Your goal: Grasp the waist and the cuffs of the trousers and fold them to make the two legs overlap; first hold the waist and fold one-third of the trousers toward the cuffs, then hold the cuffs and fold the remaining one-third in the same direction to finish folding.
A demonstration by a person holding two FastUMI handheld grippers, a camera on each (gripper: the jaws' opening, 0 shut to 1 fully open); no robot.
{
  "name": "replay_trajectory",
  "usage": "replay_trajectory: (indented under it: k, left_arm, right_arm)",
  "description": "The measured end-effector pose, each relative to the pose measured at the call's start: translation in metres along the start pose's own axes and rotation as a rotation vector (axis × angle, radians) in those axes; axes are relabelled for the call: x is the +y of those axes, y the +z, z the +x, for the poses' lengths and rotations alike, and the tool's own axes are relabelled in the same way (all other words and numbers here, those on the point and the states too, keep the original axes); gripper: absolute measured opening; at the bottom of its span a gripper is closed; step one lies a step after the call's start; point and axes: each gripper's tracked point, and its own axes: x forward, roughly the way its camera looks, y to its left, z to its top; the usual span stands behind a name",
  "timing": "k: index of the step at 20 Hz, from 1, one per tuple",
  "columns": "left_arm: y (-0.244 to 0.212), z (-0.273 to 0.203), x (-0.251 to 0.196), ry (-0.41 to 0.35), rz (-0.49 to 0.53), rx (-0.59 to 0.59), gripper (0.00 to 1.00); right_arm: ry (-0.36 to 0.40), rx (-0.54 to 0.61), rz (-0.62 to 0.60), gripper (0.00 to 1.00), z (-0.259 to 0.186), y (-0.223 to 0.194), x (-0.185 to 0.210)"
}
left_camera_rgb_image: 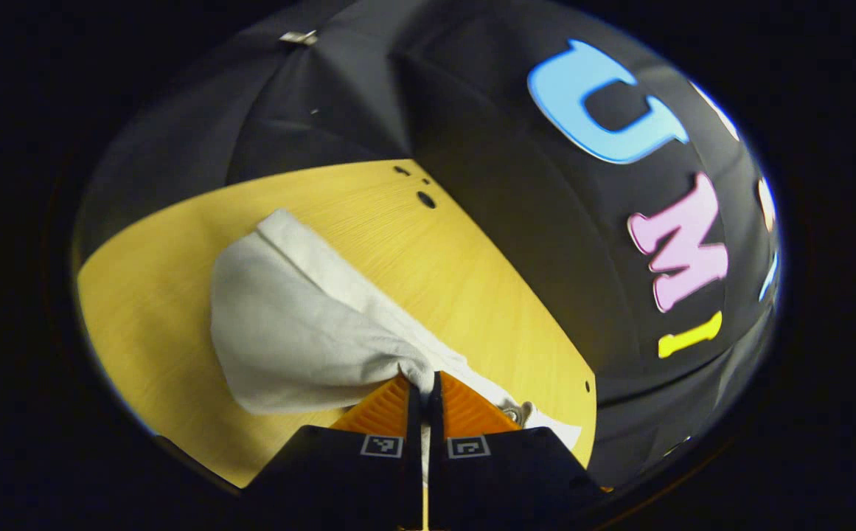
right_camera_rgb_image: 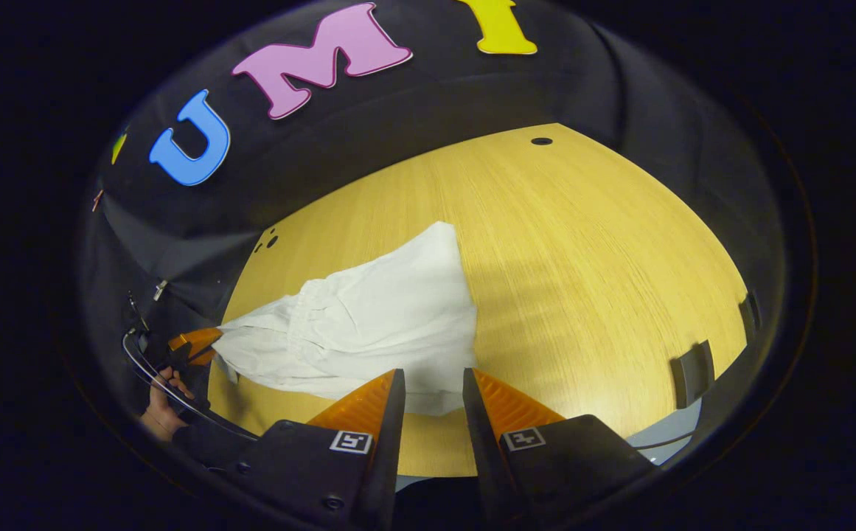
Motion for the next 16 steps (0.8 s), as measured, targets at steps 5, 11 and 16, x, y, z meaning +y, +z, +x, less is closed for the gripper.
replay_trajectory:
  k: [5,11,16]
  left_arm:
    - [0.011,-0.003,-0.069,-0.062,0.191,-0.051,0.07]
    - [-0.019,0.002,-0.151,-0.130,0.428,-0.033,0.08]
    - [-0.081,0.013,-0.205,-0.200,0.657,0.053,0.08]
  right_arm:
    - [0.003,-0.002,0.022,0.49,0.002,0.008,-0.011]
    - [0.003,-0.021,0.066,0.49,0.003,0.021,-0.029]
    - [-0.021,-0.063,0.133,0.50,0.000,0.035,-0.054]
